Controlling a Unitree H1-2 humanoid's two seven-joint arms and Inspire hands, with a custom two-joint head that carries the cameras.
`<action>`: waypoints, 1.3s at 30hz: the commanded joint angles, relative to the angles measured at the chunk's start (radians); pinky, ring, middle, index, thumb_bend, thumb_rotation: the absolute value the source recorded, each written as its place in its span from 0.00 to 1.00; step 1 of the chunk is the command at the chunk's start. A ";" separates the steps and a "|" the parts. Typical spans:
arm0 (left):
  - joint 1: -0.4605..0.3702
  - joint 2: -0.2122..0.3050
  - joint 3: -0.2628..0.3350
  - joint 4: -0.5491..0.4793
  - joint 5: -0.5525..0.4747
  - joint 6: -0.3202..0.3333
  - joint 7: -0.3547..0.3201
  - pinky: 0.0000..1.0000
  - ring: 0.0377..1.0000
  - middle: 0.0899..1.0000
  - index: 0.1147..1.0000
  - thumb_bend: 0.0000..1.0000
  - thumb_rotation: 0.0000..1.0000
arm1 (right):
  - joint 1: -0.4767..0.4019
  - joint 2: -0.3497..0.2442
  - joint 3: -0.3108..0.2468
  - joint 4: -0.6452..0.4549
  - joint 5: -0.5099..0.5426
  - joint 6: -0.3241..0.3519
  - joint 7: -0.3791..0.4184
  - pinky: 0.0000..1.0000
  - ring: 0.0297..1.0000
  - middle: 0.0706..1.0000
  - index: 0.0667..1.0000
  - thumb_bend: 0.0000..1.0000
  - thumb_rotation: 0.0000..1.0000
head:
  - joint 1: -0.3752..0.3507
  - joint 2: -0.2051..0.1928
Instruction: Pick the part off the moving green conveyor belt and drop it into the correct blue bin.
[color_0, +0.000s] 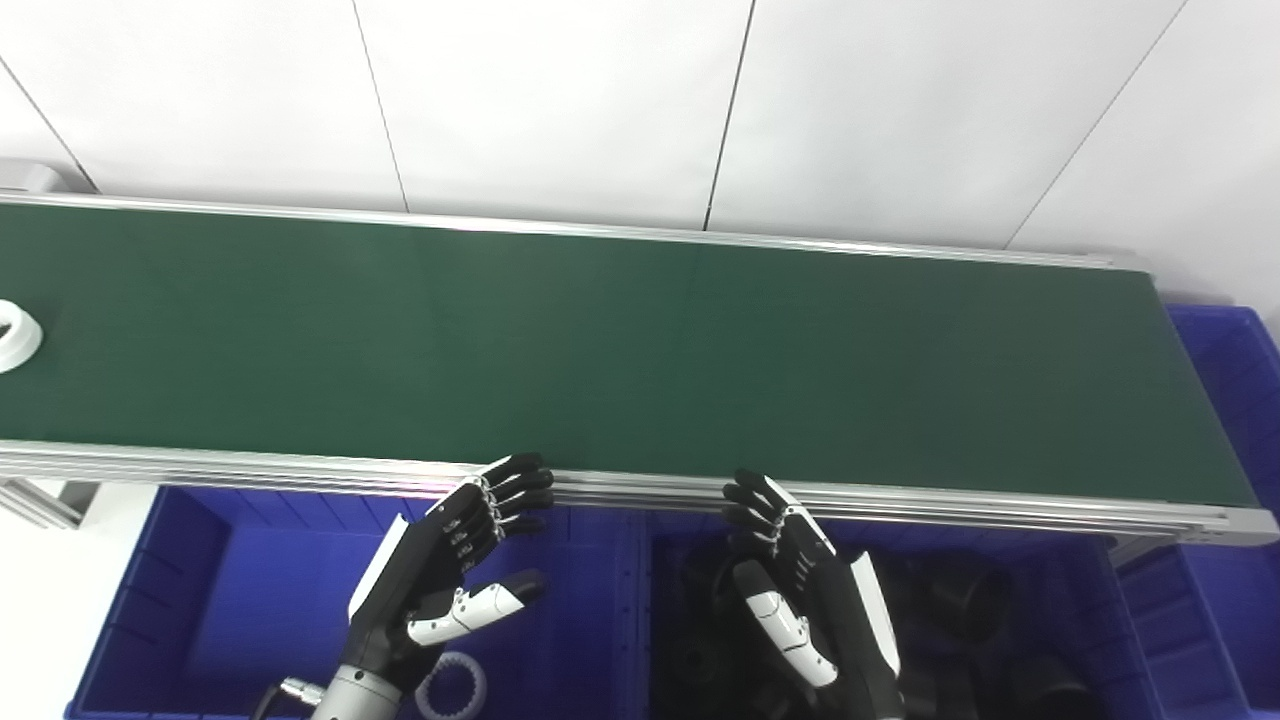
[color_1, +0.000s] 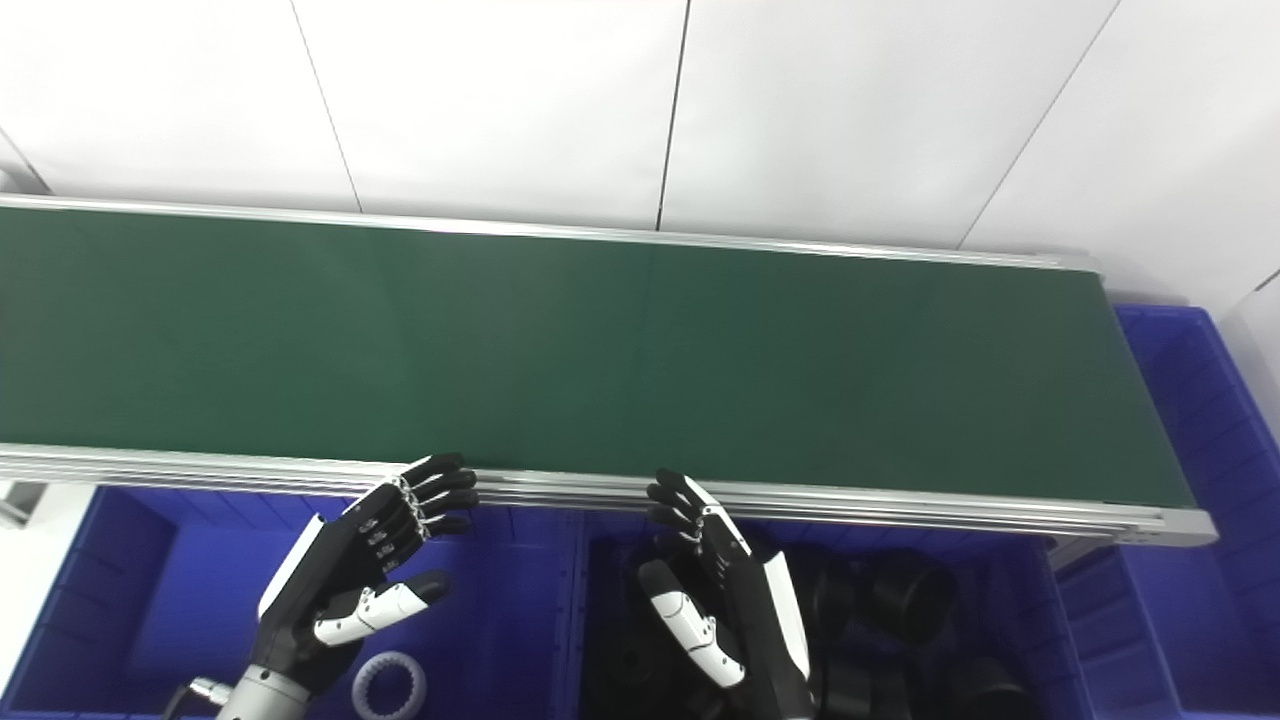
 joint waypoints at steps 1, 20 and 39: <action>-0.004 -0.004 -0.002 -0.010 0.002 -0.047 -0.005 0.72 0.77 0.79 0.79 0.83 0.37 | 0.001 -0.001 -0.002 -0.017 0.011 -0.027 0.003 0.69 0.77 0.81 0.85 0.56 0.76 | 0.033 -0.010; -0.015 -0.039 -0.028 0.117 0.041 -0.133 -0.007 0.70 0.75 0.77 0.78 0.87 0.26 | -0.029 -0.051 -0.015 0.120 0.074 -0.120 0.002 0.75 0.81 0.86 0.92 0.35 0.81 | 0.300 -0.242; -0.102 -0.040 0.014 0.034 0.068 -0.111 0.030 0.62 0.68 0.72 0.73 0.90 0.27 | -0.046 -0.037 -0.005 0.152 0.066 -0.123 -0.016 0.72 0.82 0.86 0.92 0.24 0.75 | 0.293 -0.290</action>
